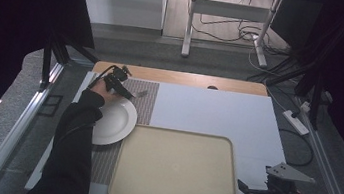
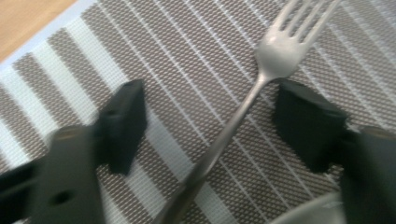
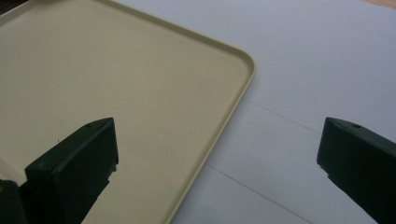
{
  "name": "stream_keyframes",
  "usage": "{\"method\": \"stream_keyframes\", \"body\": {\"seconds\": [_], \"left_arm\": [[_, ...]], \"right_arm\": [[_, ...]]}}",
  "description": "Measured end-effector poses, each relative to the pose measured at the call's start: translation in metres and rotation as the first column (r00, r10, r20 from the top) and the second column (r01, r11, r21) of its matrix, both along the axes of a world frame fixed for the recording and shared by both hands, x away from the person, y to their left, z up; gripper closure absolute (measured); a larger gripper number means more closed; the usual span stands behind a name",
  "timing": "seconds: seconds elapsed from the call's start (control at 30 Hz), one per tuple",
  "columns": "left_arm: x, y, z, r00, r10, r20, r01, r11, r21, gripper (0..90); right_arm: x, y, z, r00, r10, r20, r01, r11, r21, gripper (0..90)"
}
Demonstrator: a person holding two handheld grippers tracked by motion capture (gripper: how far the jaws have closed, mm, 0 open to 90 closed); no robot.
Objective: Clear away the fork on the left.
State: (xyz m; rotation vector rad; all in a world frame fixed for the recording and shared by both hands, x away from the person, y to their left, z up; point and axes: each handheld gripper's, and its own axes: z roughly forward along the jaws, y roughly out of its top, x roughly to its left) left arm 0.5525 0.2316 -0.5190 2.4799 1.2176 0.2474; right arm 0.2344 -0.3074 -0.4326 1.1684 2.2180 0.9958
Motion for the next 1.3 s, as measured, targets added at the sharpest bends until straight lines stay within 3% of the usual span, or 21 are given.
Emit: {"method": "stream_keyframes", "body": {"seconds": [0.03, 0.07, 0.1, 0.17, 0.27, 0.37, 0.53, 0.73, 0.93, 1.1, 1.3], "left_arm": [[0.000, 0.003, -0.001, 1.0000, -0.009, 0.002, 0.009, 0.9999, -0.014, 34.1], [0.000, 0.005, -0.001, 0.9998, -0.018, 0.001, 0.018, 0.9994, -0.028, 43.6], [-0.001, 0.007, -0.001, 0.9996, -0.029, 0.007, 0.029, 0.9989, -0.038, 43.6], [-0.003, 0.009, 0.000, 0.9975, -0.068, 0.018, 0.069, 0.9968, -0.041, 70.2], [-0.006, 0.010, 0.000, 0.9929, -0.113, 0.038, 0.114, 0.9933, -0.021, 77.7], [-0.006, 0.009, 0.001, 0.9880, -0.152, 0.028, 0.152, 0.9882, -0.015, 86.0], [-0.005, 0.013, 0.001, 0.9916, -0.128, 0.021, 0.128, 0.9914, -0.026, 86.3], [-0.006, 0.032, 0.007, 0.9978, -0.062, 0.024, 0.060, 0.9965, 0.058, 86.3], [-0.013, 0.057, 0.023, 0.9989, 0.008, 0.046, -0.012, 0.9956, 0.093, 86.4], [-0.026, 0.068, 0.041, 0.9984, 0.030, 0.047, -0.033, 0.9963, 0.079, 86.3], [-0.045, 0.070, 0.054, 0.9995, 0.016, 0.026, -0.016, 0.9997, 0.019, 86.2]], "right_arm": [[0.000, 0.000, 0.000, 1.0000, 0.000, 0.000, 0.000, 1.0000, 0.000, 0.0], [0.000, 0.000, 0.000, 1.0000, 0.000, 0.000, 0.000, 1.0000, 0.000, 0.0], [0.000, 0.000, 0.000, 1.0000, 0.000, 0.000, 0.000, 1.0000, 0.000, 0.0], [0.000, 0.000, 0.000, 1.0000, 0.000, 0.000, 0.000, 1.0000, 0.000, 0.0], [0.000, 0.000, 0.000, 1.0000, 0.001, -0.001, -0.001, 1.0000, -0.001, 0.0], [0.000, 0.000, 0.000, 1.0000, 0.001, -0.001, -0.001, 1.0000, -0.001, 0.0], [0.000, 0.000, 0.000, 1.0000, -0.002, -0.002, 0.002, 1.0000, 0.002, 0.0], [0.000, 0.000, 0.000, 1.0000, -0.001, -0.003, 0.001, 1.0000, -0.001, 0.0], [0.001, 0.000, 0.000, 1.0000, -0.002, -0.006, 0.002, 1.0000, 0.000, 0.0], [0.000, 0.001, 0.000, 1.0000, -0.003, -0.003, 0.003, 1.0000, -0.002, 0.0], [0.000, 0.001, 0.000, 1.0000, -0.004, -0.003, 0.003, 1.0000, -0.007, 0.0]]}}
